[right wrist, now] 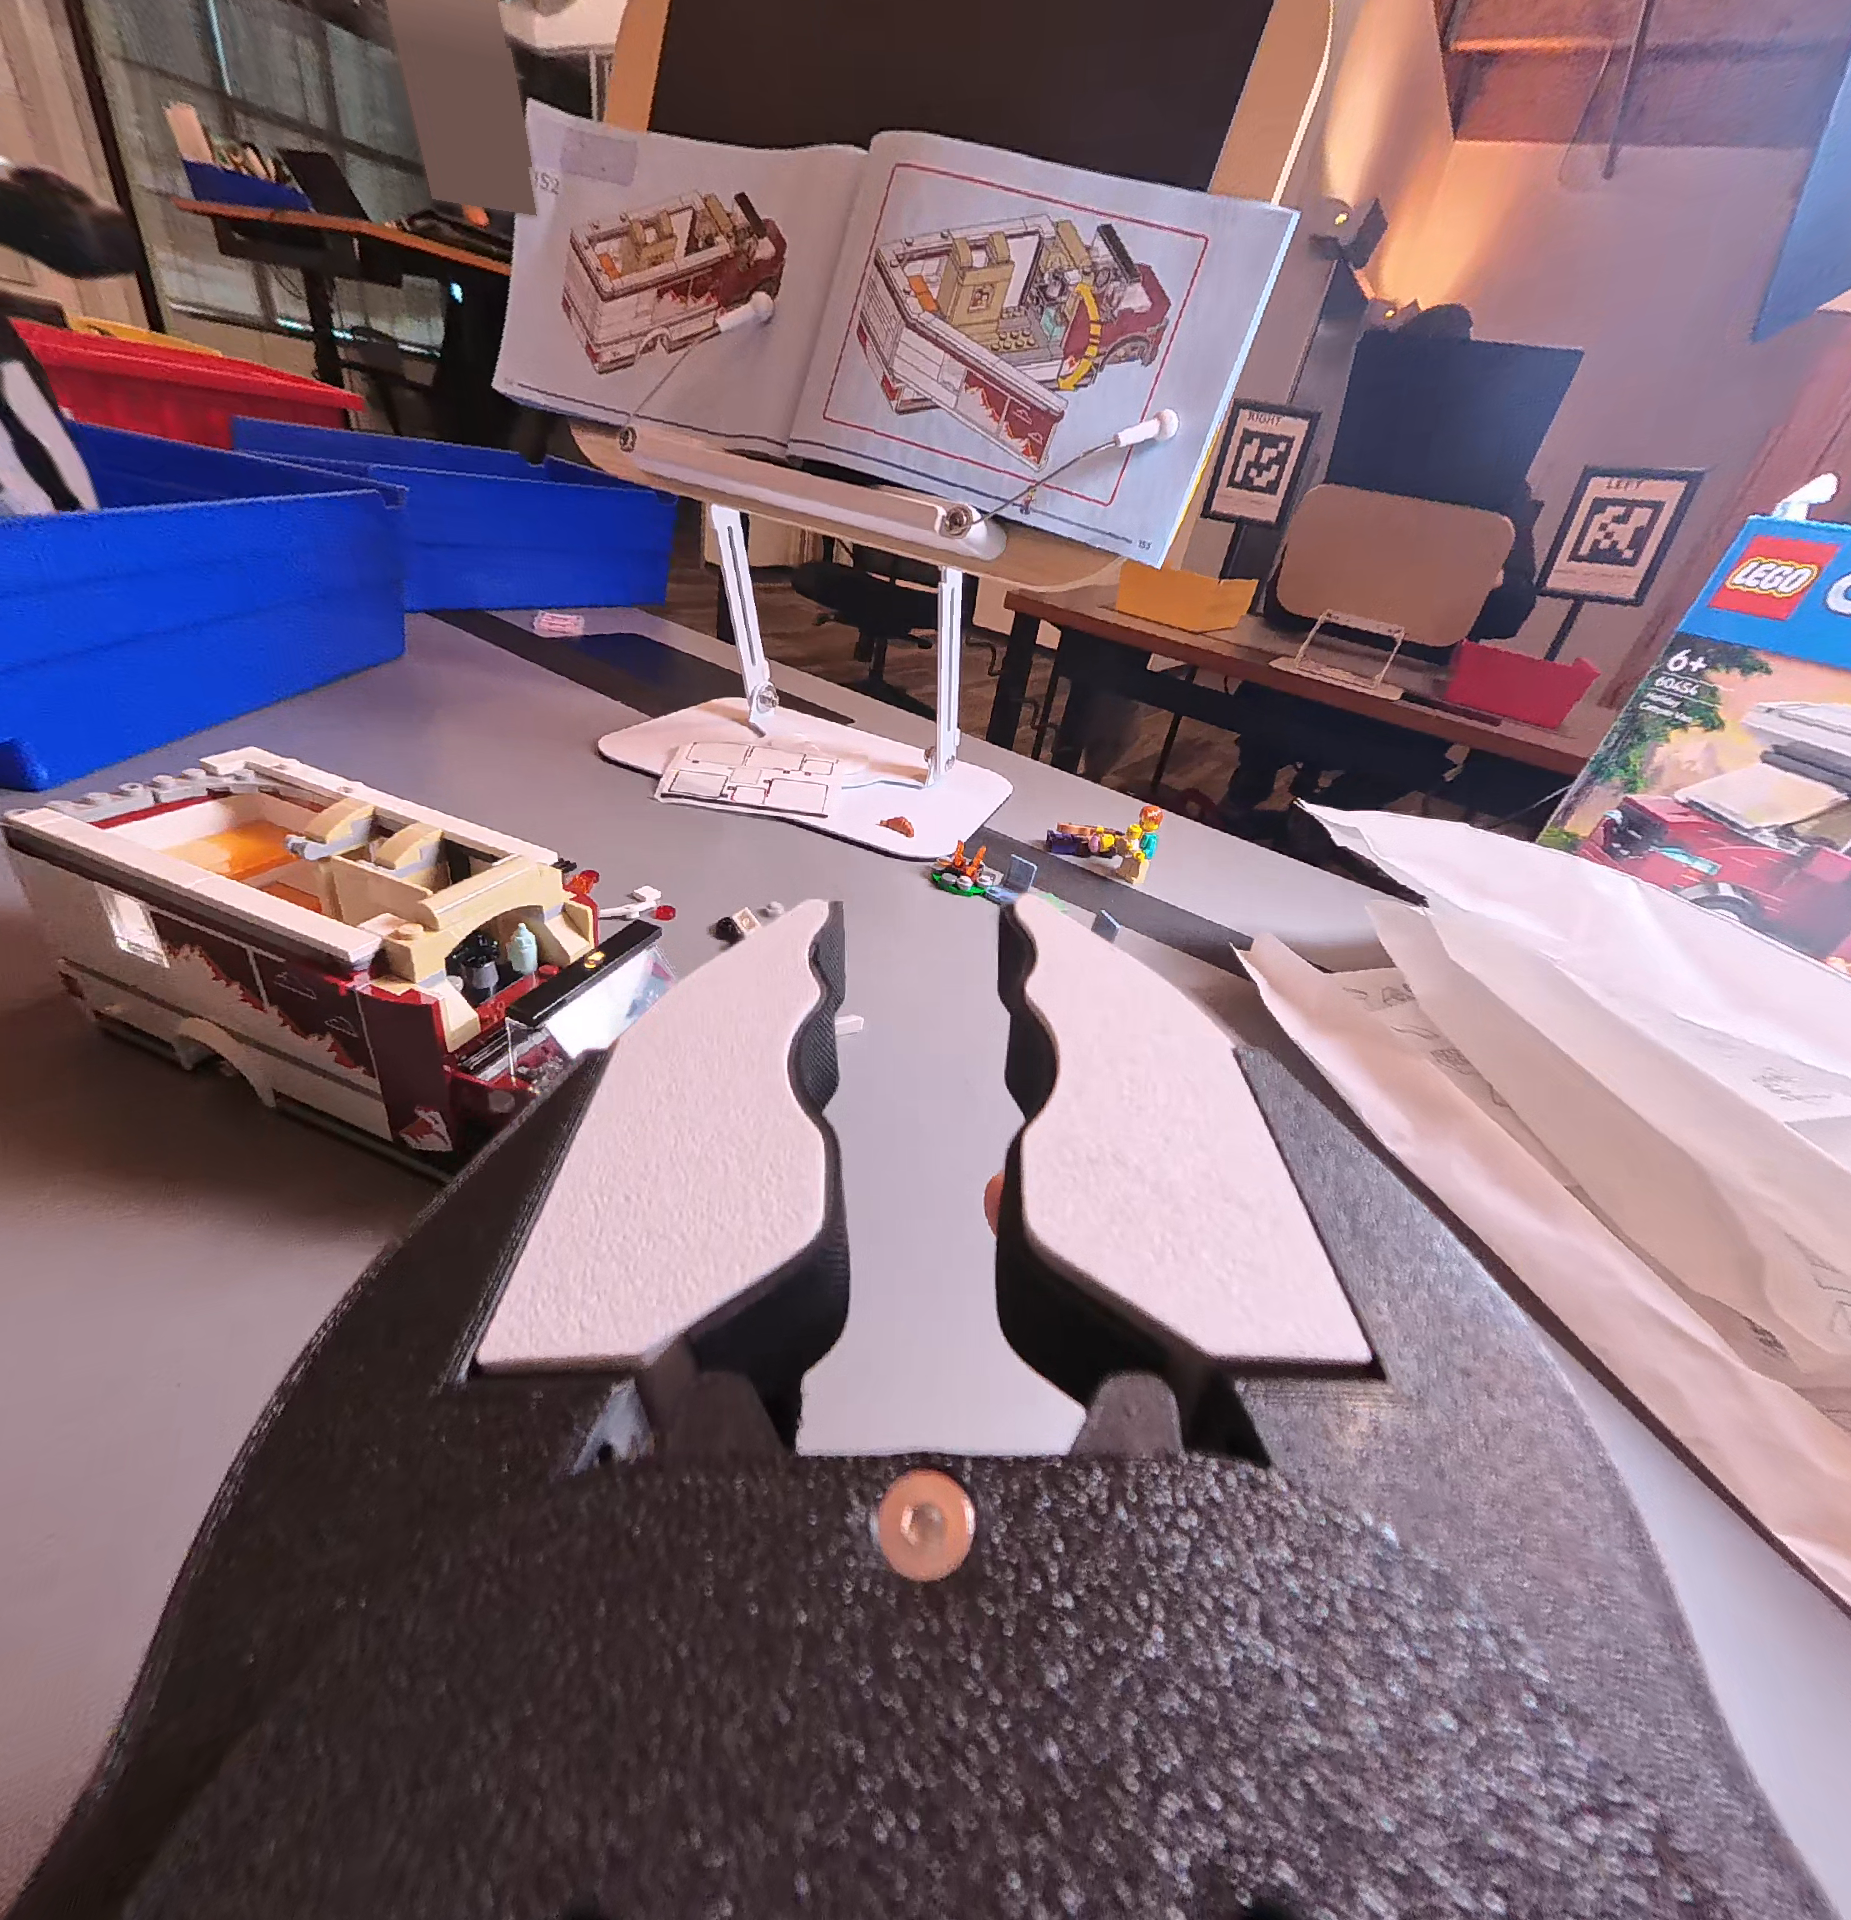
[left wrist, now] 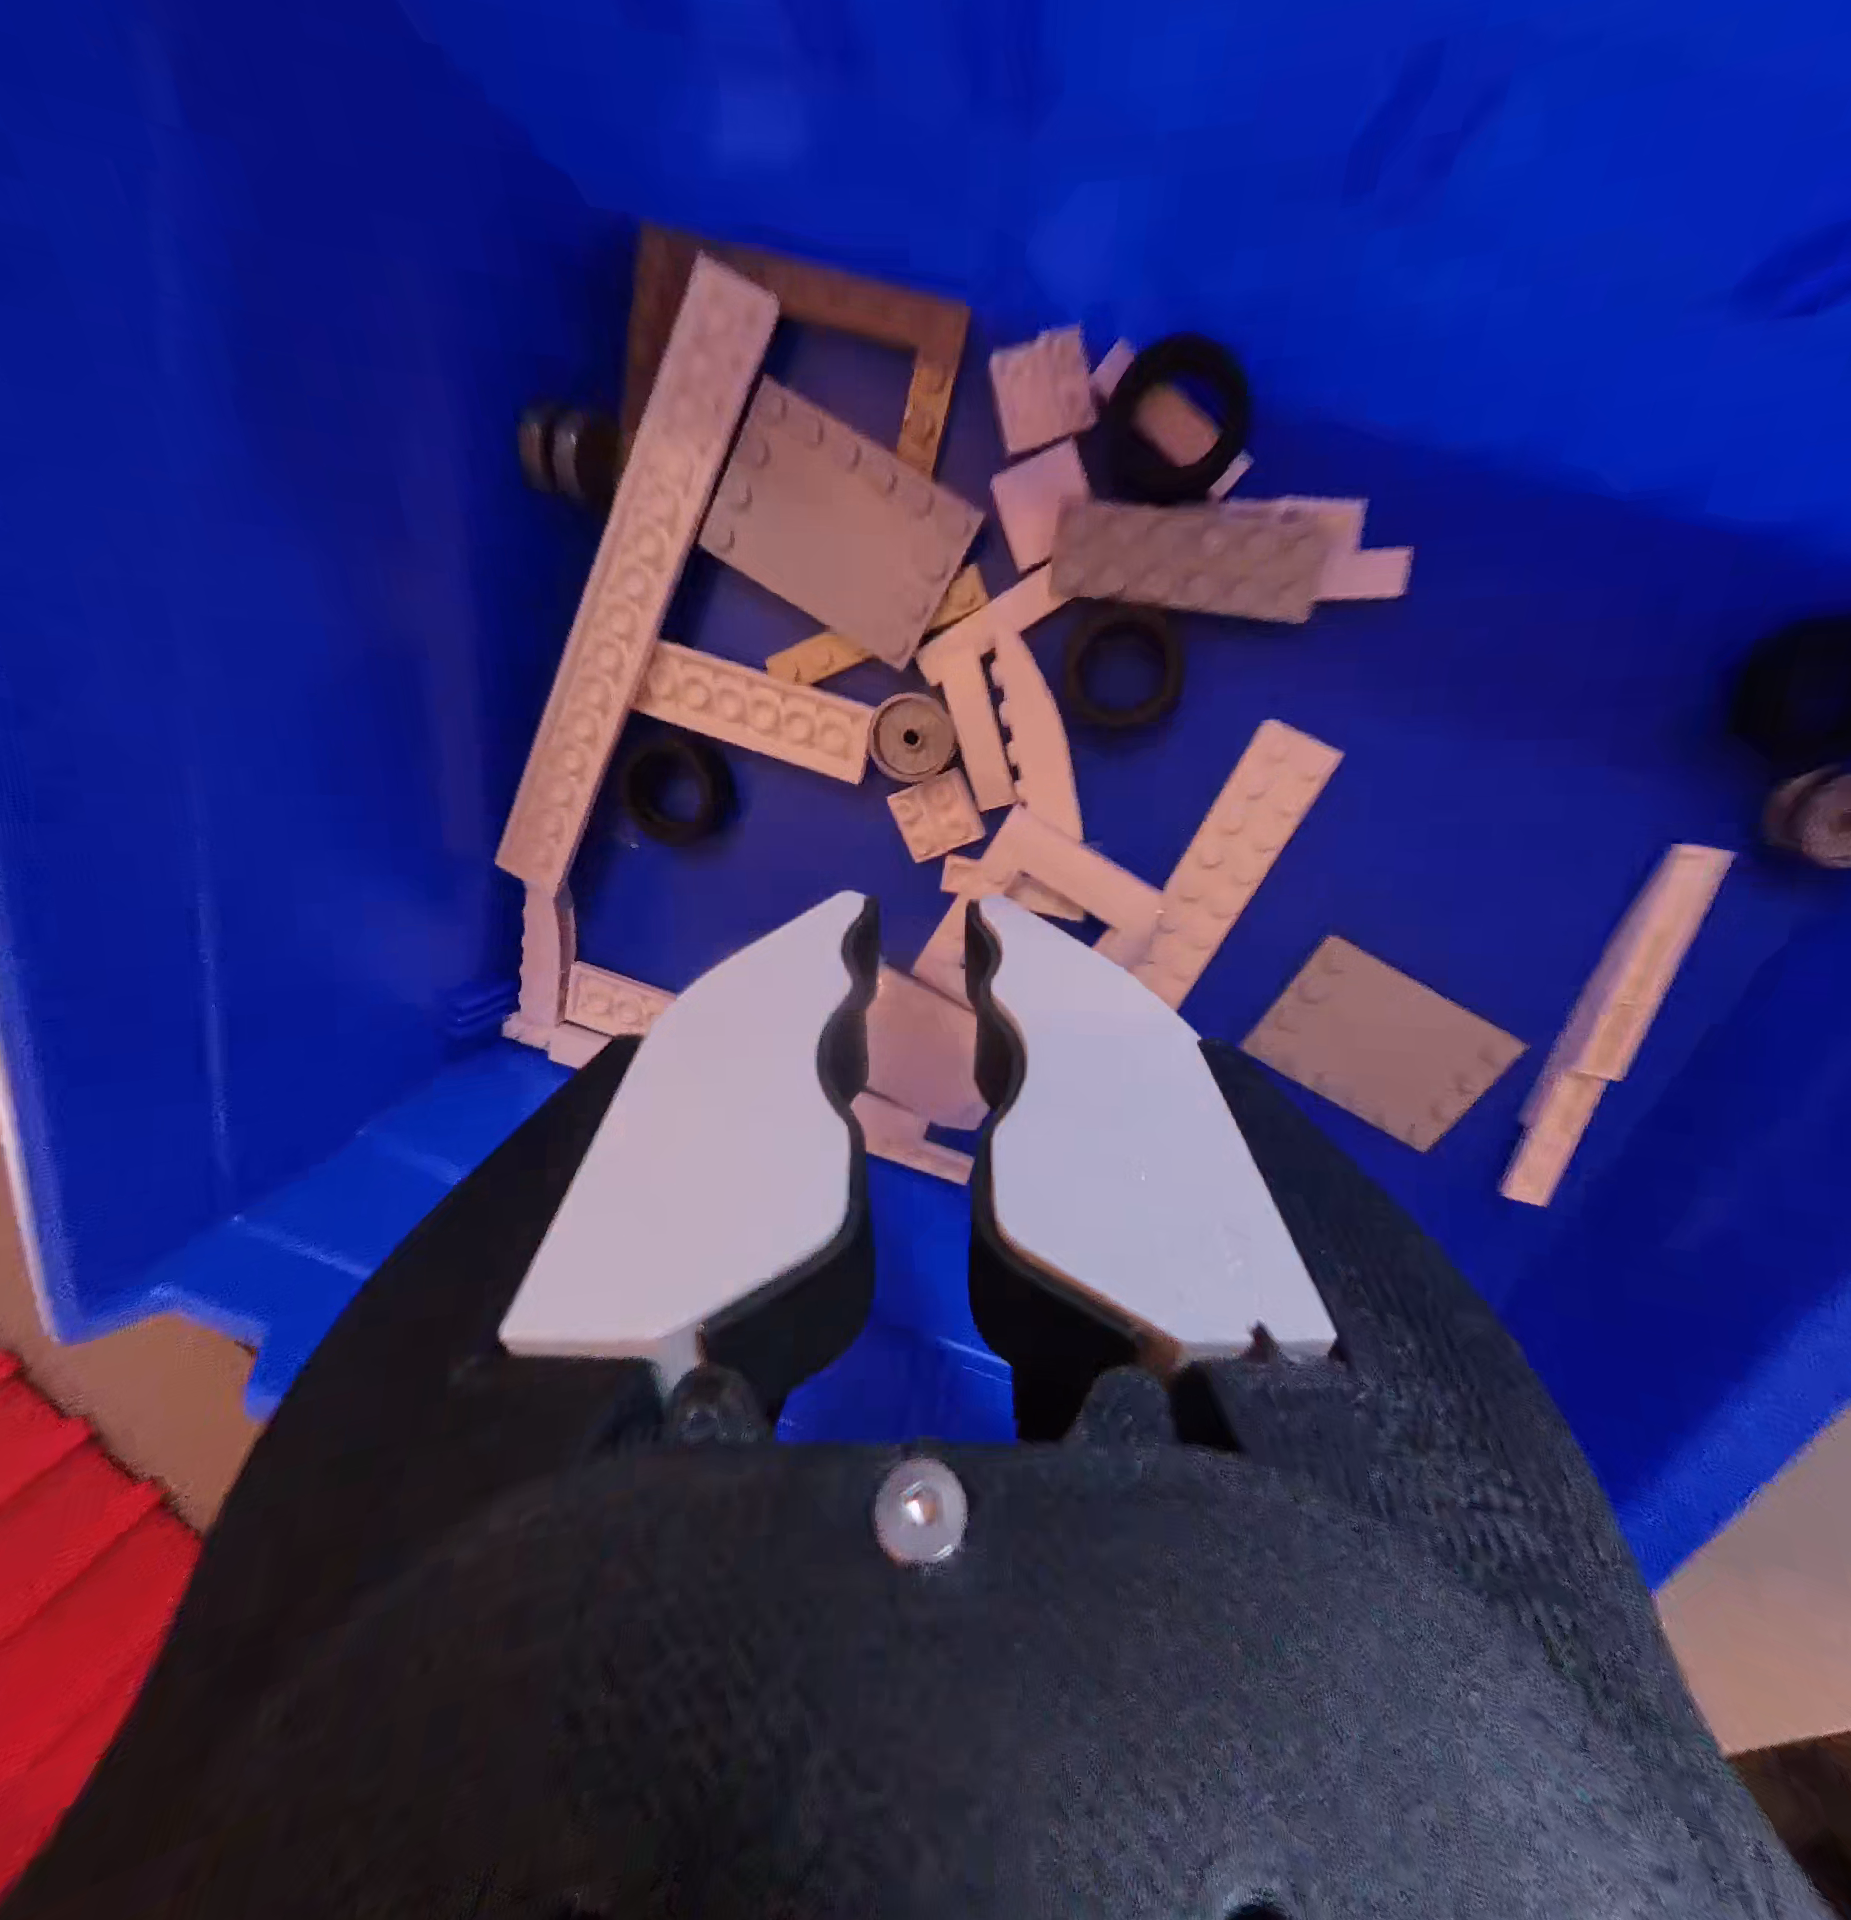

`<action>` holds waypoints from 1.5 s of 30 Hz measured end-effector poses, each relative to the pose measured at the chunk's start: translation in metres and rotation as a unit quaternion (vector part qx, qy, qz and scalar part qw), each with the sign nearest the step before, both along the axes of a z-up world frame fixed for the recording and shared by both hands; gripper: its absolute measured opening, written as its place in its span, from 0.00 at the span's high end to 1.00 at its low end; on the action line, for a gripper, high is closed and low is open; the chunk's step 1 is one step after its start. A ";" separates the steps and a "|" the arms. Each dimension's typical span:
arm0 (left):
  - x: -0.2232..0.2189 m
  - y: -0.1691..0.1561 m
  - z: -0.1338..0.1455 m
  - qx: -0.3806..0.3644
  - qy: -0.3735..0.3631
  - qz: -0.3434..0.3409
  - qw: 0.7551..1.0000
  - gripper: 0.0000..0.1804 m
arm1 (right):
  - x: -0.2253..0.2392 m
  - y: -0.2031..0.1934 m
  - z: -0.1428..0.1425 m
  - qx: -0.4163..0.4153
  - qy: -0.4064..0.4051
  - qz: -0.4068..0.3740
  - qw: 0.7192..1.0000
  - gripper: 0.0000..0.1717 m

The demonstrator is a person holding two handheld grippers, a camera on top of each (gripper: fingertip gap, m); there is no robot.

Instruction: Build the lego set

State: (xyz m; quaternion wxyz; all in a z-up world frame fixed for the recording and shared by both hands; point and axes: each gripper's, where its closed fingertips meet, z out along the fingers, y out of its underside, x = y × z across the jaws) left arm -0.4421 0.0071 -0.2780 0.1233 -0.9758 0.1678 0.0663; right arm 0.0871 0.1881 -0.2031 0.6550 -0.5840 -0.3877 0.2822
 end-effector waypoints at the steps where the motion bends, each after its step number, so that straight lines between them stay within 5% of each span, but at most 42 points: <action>1: -0.007 0.000 -0.008 -0.021 0.017 0.002 1.000 0.91 | 0.000 0.001 -0.001 -0.001 -0.003 -0.002 1.000 0.84; 5: -0.026 -0.010 -0.031 -0.099 0.074 -0.012 0.992 0.92 | 0.002 0.003 -0.004 -0.001 -0.009 -0.006 1.000 0.84; 12: 0.024 -0.036 -0.031 -0.174 -0.017 -0.105 0.979 0.85 | 0.000 0.004 -0.008 -0.004 -0.017 -0.002 1.000 0.84; 18: 0.001 -0.012 -0.012 -0.097 0.021 -0.071 0.992 0.86 | -0.002 0.002 -0.009 0.002 -0.028 -0.001 1.000 0.85; 26: 0.011 -0.017 -0.034 -0.133 0.004 -0.072 0.989 0.77 | -0.001 0.003 -0.009 0.005 -0.031 -0.005 0.999 0.85; 33: 0.013 -0.012 -0.038 -0.120 -0.009 -0.056 0.991 0.82 | -0.002 0.002 -0.010 0.005 -0.035 -0.005 0.999 0.85; 39: 0.040 -0.008 -0.009 -0.034 -0.126 -0.068 0.989 0.82 | -0.001 -0.001 -0.007 0.013 -0.035 -0.004 0.999 0.85; 42: 0.092 0.001 0.049 0.108 -0.299 -0.125 0.940 0.82 | -0.002 -0.004 -0.005 0.016 -0.033 0.000 0.999 0.85; 45: 0.148 -0.005 0.116 0.224 -0.453 -0.187 0.842 0.82 | -0.005 -0.008 -0.004 0.022 -0.033 0.009 0.999 0.85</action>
